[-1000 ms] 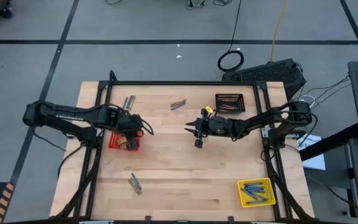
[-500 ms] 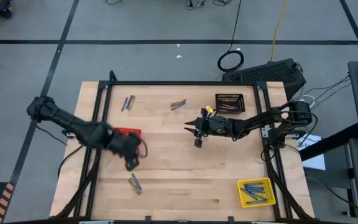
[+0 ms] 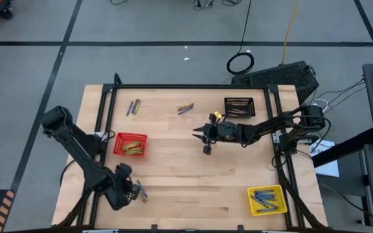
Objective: Sort crayons
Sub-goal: Put the bottom left brown crayon into the black bin
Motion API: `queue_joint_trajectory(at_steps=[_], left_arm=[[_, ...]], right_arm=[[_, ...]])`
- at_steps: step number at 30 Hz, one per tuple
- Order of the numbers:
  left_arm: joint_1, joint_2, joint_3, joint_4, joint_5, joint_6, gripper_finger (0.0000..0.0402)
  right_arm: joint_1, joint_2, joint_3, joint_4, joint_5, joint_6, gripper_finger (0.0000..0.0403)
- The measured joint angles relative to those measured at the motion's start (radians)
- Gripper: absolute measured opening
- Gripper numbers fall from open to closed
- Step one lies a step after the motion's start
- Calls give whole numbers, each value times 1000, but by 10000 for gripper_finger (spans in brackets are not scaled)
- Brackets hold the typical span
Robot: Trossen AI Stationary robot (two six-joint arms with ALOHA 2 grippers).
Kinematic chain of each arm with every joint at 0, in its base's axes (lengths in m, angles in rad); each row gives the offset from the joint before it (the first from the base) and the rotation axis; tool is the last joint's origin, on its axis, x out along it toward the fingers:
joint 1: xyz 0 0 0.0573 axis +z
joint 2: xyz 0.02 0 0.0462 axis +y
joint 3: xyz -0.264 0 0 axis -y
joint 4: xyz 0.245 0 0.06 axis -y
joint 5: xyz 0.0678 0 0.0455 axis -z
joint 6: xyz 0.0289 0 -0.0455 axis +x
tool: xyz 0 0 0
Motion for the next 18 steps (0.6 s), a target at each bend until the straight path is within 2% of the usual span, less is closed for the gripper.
queue_joint_trajectory(at_steps=[5, 8, 11, 14, 18], left_arm=[[0, 6, -2, -2, 7, -86, 88], [1, 5, -25, -7, 7, -146, 126], [1, 6, -57, 0, 57, -237, 170], [1, 5, -62, 32, 90, -266, 210], [4, 7, -62, 88, 70, -267, 244]], right_arm=[[7, 0, 0, -25, 0, 17, 86], [10, 0, 0, -61, 1, -7, 86], [10, -10, -1, -119, 2, -43, 86], [5, -11, 0, -127, 5, -48, 86], [5, -11, 0, -126, 5, -51, 86]])
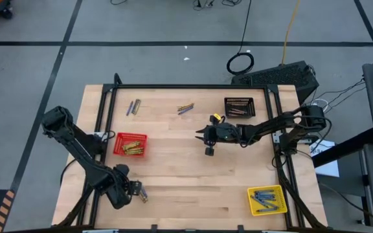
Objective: Sort crayons
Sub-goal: Put the bottom left brown crayon into the black bin
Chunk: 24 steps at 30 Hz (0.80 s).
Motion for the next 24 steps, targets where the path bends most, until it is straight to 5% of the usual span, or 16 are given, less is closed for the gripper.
queue_joint_trajectory(at_steps=[24], left_arm=[[55, 129, 0, 37, 56, 24, 242]], right_arm=[[1, 0, 0, -2, -1, 7, 86]])
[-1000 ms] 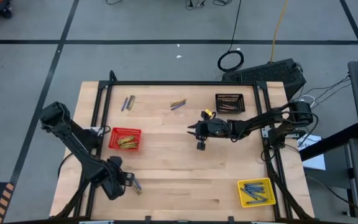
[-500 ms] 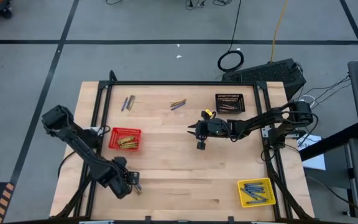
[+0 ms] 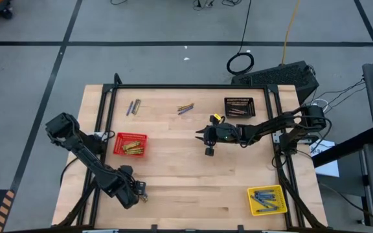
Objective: Sort crayons
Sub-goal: Put the bottom left brown crayon into the black bin
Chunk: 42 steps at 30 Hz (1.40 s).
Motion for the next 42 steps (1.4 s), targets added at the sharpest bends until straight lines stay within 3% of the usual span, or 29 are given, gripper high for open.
queue_joint_trajectory(at_steps=[6, 14, 18, 26, 37, 42], left_arm=[[0, 13, 0, -4, 47, 49, 242], [-5, -48, 14, -110, 215, 191, 242], [-14, -83, 69, -85, 196, 451, 242], [-40, -45, 90, 49, 28, 1164, 241], [-38, 95, 105, 170, 23, 1398, 240], [-37, 150, 121, 155, 15, 1438, 200]], right_arm=[[0, 0, 0, 1, 0, 0, 86], [0, 0, 0, 1, 0, 0, 86], [0, 0, 0, 3, 0, 0, 86], [0, 0, 0, 19, 0, 0, 86], [0, -1, 0, 48, 0, -3, 86], [0, -1, 1, 62, 0, -4, 86]])
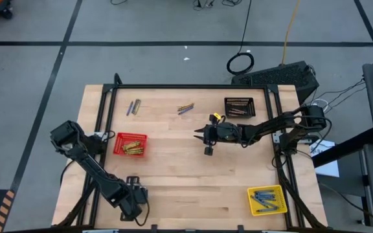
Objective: Sort crayons
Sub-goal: Put the bottom left brown crayon into the black bin
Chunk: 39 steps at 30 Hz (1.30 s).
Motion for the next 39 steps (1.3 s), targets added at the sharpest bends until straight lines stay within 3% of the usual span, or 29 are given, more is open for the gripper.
queue_joint_trajectory(at_steps=[5, 9, 15, 17, 20, 23, 27, 30, 32, 34, 39], left_arm=[[3, 11, -1, -8, -18, -59, 110], [12, 13, -1, 14, 8, -194, 25], [33, -21, 3, 101, 108, -283, 8], [42, -83, 7, 119, 111, -291, 5], [67, -165, 10, 144, 8, -308, 4], [92, -256, 7, 140, -174, -281, 4], [146, -337, -6, 147, -388, -136, 3], [221, -368, -43, 222, -513, 28, 3], [291, -371, -89, 336, -524, 156, 3], [370, -366, -166, 540, -465, 296, 2], [591, -326, -401, 1284, -236, 591, 2]], right_arm=[[0, 0, 0, 0, 0, 0, 86], [3, -13, 0, -14, 0, -19, 86], [12, -142, 0, -173, 0, -76, 86], [14, -196, -1, -229, 0, -97, 86], [16, -269, -1, -340, -3, -104, 86], [16, -285, -54, -293, -49, -57, 86], [22, -219, -204, -25, -161, 20, 86], [35, -170, -273, 146, -160, 99, 86], [46, -151, -305, 208, -160, 133, 86], [65, -129, -310, 261, -161, 140, 86], [111, -86, -311, 343, -160, 91, 86]])
